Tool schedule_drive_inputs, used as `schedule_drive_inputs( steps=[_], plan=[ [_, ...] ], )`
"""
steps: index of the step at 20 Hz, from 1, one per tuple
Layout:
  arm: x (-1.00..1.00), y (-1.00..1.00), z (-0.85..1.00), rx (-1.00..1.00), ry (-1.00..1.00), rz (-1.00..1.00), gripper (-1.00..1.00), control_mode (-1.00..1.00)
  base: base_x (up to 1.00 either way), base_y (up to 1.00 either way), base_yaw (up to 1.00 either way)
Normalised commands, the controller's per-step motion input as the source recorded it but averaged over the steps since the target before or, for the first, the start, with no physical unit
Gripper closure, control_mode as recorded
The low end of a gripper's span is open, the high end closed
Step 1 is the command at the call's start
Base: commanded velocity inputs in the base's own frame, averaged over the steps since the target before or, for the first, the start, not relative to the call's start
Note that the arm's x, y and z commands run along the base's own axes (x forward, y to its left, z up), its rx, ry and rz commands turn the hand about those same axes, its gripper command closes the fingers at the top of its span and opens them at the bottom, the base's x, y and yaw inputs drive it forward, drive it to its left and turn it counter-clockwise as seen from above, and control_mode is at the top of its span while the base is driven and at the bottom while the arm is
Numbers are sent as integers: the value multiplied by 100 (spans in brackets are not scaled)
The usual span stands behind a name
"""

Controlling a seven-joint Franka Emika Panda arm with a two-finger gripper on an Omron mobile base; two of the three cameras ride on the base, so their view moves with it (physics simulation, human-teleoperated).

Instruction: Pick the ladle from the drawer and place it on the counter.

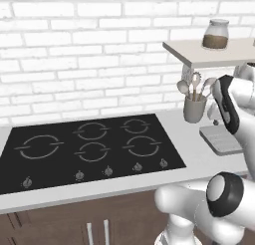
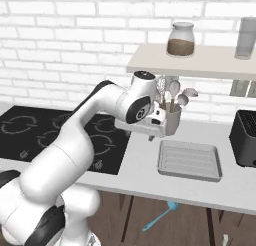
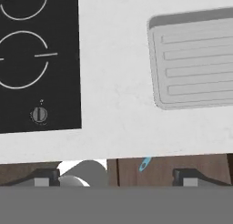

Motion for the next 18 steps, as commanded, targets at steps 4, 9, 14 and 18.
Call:
schedule_drive_inputs(
  steps=[4,9,14,18],
  plan=[
    [-59,-100,-91,-3,0,-2,-100,-100,0,0,0],
    [-75,-83,-97,-5,0,-9,-100,-100,0,0,0],
    [-23,-60,-88,-1,0,-10,-100,-100,0,0,0],
    [2,-34,-75,0,0,-4,-100,-100,0,0,0]
  ],
)
